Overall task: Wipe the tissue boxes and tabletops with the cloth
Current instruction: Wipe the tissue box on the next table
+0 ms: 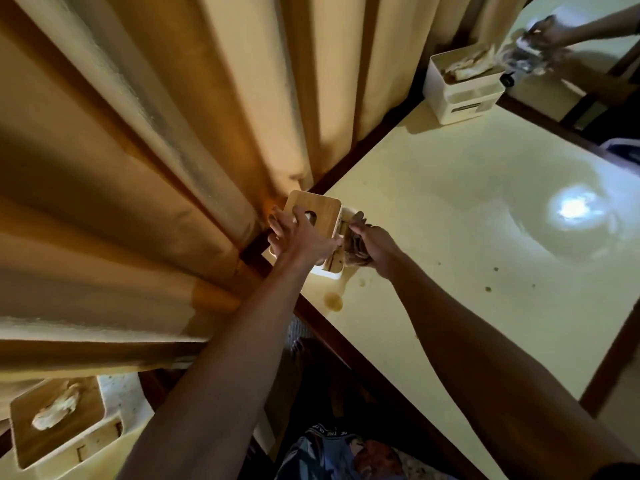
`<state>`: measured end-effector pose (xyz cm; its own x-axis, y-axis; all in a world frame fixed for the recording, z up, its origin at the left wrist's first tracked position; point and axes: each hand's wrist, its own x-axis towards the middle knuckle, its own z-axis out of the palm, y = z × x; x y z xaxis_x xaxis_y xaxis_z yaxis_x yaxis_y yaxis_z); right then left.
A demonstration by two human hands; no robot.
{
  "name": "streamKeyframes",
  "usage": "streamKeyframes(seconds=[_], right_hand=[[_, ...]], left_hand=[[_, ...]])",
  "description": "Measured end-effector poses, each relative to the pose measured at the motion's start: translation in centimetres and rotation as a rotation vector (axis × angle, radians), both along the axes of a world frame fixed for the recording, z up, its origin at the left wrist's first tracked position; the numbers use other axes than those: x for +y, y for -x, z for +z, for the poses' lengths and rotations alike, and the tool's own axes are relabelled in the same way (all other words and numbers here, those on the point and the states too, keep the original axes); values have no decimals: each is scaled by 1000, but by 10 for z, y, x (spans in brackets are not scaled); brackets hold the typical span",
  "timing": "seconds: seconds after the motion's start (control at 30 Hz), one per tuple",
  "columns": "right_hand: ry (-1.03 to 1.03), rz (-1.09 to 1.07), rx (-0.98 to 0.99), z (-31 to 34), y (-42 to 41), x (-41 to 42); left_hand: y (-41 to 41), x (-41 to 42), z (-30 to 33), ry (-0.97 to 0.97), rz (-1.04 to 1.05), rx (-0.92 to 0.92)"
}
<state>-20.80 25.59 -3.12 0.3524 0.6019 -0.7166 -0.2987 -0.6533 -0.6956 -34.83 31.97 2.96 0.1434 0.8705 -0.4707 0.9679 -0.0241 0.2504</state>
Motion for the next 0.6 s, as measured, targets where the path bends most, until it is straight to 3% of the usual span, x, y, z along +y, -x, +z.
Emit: streamKeyframes(seconds=[0.27,0.37,0.47,0.6], right_hand=[[71,79,30,4,-7,-11],[74,-14,31,7,-15,-13],[37,-111,-106,5,-29,-16],[-39,-33,-380,6,-33,-24]], left_hand=[[-2,3,2,-36,18,4],[2,9,3,-50,-73,23],[12,20,5,-54,-226,8],[17,31,10,-45,-373,-20]])
